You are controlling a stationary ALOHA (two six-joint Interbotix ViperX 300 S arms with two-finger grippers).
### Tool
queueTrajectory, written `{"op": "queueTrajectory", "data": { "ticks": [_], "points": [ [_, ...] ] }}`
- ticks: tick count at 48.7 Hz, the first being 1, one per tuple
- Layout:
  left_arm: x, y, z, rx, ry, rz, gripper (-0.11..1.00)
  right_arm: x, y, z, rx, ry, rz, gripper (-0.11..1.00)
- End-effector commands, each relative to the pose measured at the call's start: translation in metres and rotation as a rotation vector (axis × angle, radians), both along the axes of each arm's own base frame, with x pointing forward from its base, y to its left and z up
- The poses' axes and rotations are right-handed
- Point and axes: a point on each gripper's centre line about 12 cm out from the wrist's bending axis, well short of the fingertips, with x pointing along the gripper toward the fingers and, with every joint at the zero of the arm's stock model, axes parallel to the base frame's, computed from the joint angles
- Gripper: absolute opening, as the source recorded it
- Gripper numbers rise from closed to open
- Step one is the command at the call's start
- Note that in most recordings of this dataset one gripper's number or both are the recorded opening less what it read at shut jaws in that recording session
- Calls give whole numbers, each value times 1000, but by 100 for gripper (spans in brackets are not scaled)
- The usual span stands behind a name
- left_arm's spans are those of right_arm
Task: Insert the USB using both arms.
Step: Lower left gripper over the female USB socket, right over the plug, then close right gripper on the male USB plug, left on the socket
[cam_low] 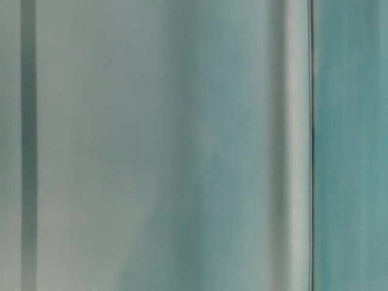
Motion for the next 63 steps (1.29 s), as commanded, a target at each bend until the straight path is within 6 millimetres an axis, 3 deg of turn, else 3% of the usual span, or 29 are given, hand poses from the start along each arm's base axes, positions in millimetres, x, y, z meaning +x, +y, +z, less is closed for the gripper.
{"op": "queueTrajectory", "data": {
  "ticks": [1, 43, 63],
  "points": [
    [5, 0, 7, 3, -29, -2, 88, 10, 1, 6, 0, -35, 1, 47],
    [2, 1, 4, 8, -18, -6, 88, 4, 9, -5, 7, -2, 3, 47],
    [2, 1, 3, 8, -17, -6, 88, 13, 9, -19, 5, 29, 1, 47]
  ]
}}
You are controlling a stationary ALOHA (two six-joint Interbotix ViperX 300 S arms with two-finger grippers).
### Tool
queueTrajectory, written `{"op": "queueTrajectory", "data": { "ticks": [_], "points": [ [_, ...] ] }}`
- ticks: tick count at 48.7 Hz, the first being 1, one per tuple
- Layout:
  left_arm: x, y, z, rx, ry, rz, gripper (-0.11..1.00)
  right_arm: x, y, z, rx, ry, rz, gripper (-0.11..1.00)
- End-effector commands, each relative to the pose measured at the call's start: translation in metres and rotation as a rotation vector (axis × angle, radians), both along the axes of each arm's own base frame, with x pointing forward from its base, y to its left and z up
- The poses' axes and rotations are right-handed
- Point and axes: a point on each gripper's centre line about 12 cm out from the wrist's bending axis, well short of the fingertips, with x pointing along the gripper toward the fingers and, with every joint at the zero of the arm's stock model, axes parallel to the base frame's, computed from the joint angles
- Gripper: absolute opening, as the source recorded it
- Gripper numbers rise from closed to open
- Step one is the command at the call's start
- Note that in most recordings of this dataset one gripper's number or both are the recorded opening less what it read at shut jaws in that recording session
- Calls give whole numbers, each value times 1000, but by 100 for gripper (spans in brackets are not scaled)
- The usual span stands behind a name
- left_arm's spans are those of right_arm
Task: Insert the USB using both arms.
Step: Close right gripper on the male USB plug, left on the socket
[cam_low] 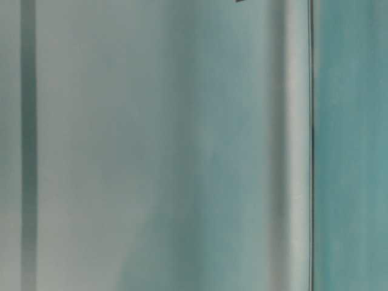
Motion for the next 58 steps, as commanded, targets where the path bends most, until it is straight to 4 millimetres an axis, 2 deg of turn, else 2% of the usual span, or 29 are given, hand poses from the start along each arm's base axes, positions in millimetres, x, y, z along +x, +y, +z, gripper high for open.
{"op": "queueTrajectory", "data": {
  "ticks": [1, 21, 31, 46, 58],
  "points": [
    [3, 1, 4, 8, -18, -6, 88, 7, 0, 0, -1, -12, 4, 47],
    [3, 3, -9, 8, 14, 0, 88, 11, -1, -6, 0, -15, -3, 43],
    [7, 9, -12, 9, 17, 21, 88, 11, -1, -11, -1, 2, -1, 26],
    [12, 11, -22, 13, 28, 24, 88, 12, -1, -11, -1, 2, -1, 24],
    [26, 13, -32, 61, 55, -27, 88, 19, -1, -7, 2, -17, -7, 24]
  ]
}}
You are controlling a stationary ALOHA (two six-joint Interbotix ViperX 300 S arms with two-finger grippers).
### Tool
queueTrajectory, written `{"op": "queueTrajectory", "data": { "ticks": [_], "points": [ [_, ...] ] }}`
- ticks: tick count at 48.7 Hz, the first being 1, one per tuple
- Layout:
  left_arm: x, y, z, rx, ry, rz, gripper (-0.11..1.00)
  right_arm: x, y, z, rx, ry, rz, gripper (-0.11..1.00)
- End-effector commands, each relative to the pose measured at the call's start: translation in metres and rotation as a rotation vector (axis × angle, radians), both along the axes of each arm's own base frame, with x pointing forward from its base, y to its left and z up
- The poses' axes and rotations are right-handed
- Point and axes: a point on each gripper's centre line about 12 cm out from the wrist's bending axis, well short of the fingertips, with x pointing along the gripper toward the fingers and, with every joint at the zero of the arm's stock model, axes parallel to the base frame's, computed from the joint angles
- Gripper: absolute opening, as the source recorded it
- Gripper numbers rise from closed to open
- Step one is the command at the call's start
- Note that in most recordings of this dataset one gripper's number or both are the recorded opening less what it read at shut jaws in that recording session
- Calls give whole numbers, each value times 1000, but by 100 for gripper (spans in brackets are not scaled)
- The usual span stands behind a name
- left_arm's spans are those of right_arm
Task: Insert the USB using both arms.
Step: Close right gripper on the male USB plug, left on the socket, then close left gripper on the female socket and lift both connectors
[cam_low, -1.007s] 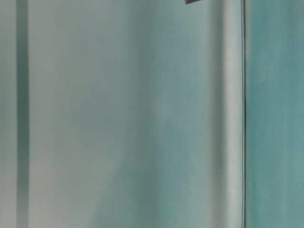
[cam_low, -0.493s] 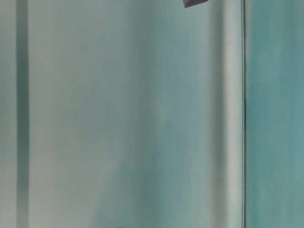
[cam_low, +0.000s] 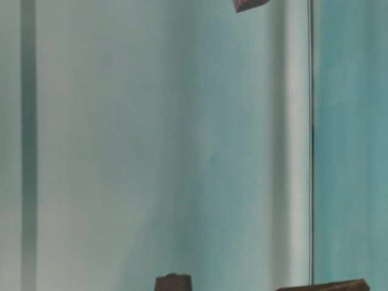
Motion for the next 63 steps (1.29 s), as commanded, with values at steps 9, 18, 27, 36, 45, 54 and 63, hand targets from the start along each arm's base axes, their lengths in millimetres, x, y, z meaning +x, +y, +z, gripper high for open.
{"op": "queueTrajectory", "data": {
  "ticks": [9, 18, 27, 36, 45, 54, 63],
  "points": [
    [24, 6, -1, 30, -6, -22, 87, 9, 0, -7, 12, -6, -26, 24],
    [35, 7, -8, 40, 13, -35, 87, 8, 1, -7, 19, -4, -42, 24],
    [40, 7, -12, 41, 20, -38, 87, 8, 2, -7, 19, -4, -36, 24],
    [40, 7, -22, 38, 51, -39, 86, 8, 3, -7, 19, -4, -34, 24],
    [42, 7, -28, 39, 59, -42, 80, 8, 3, -7, 18, -4, -33, 24],
    [46, 6, -28, 38, 56, -43, 77, 8, 3, -7, 19, -4, -34, 24],
    [48, -2, -33, 37, 72, -67, 76, 7, 3, -8, 19, -4, -34, 24]
  ]
}}
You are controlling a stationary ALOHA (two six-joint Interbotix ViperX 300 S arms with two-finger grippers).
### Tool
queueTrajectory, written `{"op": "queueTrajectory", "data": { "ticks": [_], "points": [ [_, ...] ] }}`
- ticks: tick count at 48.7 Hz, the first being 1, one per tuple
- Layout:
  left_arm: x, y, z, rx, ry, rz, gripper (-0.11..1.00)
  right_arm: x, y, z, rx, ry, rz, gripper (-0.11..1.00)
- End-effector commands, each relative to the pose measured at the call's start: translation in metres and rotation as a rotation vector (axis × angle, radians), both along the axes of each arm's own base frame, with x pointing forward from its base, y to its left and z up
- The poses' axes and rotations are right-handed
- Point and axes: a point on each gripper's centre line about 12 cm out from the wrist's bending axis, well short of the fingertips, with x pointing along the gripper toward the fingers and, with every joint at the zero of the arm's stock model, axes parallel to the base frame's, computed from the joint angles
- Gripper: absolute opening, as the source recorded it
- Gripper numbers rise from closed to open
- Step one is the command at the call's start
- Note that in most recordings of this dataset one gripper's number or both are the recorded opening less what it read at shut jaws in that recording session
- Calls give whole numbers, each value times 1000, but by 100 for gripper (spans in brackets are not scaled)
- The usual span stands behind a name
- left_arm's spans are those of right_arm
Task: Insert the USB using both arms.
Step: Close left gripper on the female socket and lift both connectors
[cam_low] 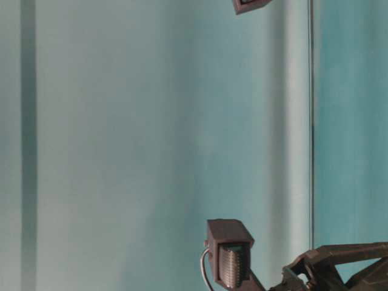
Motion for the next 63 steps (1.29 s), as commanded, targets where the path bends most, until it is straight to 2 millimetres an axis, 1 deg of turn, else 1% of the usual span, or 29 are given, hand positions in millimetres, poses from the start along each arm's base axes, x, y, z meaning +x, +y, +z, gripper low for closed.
{"op": "queueTrajectory", "data": {
  "ticks": [1, 7, 10, 15, 18, 26, 29, 32, 39, 45, 54, 63],
  "points": [
    [8, -5, 4, 8, -17, -27, 76, 6, 3, -7, 1, -6, 9, 24],
    [8, -10, -2, 7, 6, -43, 75, 6, 3, -7, 2, -6, 7, 24],
    [10, -10, -3, 7, 9, -43, 73, 6, 3, -7, 2, -6, 7, 24],
    [11, -10, -3, 9, 9, -46, 65, 6, 3, -7, 2, -8, 7, 24],
    [11, -9, -3, 10, 9, -46, 58, 7, 3, -6, 2, -9, 10, 24],
    [5, -8, -8, 15, 30, -52, 45, 7, 6, -6, 3, -11, 20, 24],
    [3, -8, -9, 15, 34, -53, 44, 8, 7, -6, 3, -12, 23, 24],
    [2, -8, -10, 16, 37, -55, 43, 8, 8, -6, 3, -12, 27, 21],
    [2, -8, -10, 25, 39, -68, 43, 9, 12, -4, 3, -18, 40, 21],
    [3, -7, -9, 38, 50, -90, 39, 11, 13, -3, 3, -23, 44, 21],
    [1, -8, -2, 66, 94, -148, 32, 13, 13, 4, 2, -47, 48, 21],
    [1, -8, 22, 101, 62, -203, 28, 10, 11, 20, -19, -80, 71, 21]
  ]
}}
